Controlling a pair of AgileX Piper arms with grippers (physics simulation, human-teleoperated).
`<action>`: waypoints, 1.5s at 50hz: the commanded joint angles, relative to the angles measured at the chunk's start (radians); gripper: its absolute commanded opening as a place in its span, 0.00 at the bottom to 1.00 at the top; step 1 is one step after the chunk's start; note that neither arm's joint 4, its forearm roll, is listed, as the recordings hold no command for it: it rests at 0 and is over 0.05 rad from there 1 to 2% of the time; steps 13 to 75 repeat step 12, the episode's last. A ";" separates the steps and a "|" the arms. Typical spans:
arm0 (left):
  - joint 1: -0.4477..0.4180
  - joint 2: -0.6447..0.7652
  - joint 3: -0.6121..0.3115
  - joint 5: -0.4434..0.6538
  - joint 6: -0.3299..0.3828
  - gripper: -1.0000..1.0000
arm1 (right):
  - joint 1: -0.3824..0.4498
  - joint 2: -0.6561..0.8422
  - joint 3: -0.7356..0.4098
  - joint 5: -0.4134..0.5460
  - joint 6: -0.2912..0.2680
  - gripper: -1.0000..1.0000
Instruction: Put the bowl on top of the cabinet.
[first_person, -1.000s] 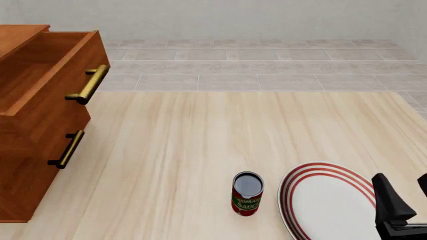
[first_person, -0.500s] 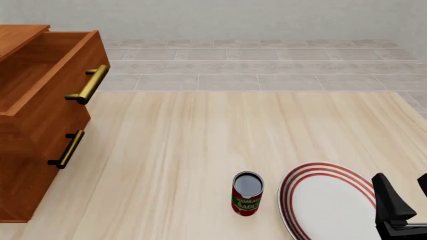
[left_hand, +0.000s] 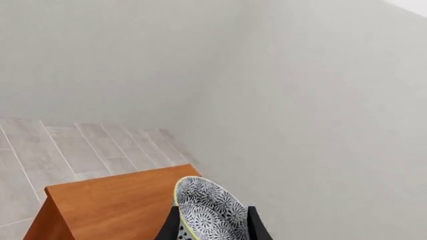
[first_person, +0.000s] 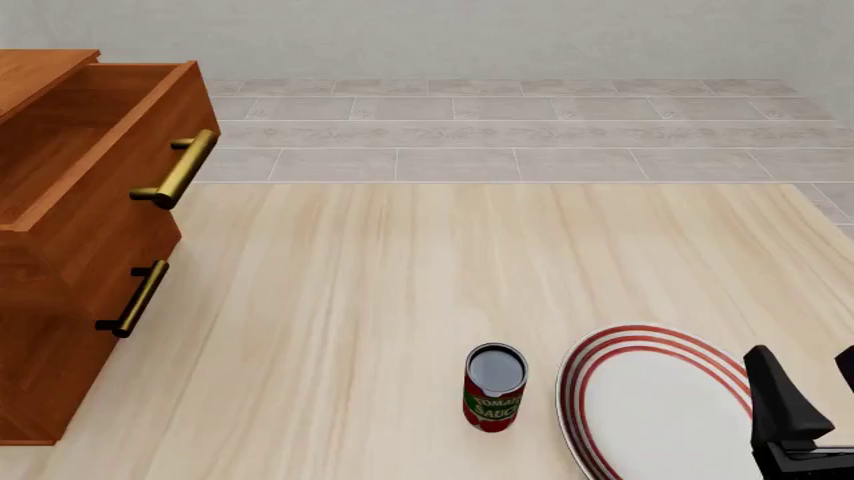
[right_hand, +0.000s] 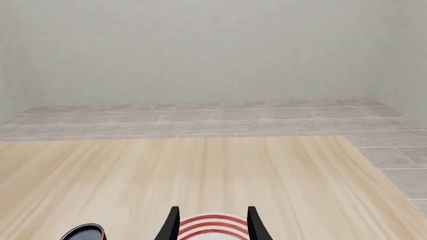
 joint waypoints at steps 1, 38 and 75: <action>-0.002 -0.025 -0.006 0.013 -0.003 1.00 | 0.002 0.000 -0.002 -0.001 0.002 1.00; -0.004 -0.052 -0.013 0.028 -0.012 1.00 | 0.003 0.000 -0.002 -0.002 0.002 1.00; -0.004 -0.052 -0.013 0.028 -0.012 1.00 | 0.003 0.000 -0.002 -0.002 0.002 1.00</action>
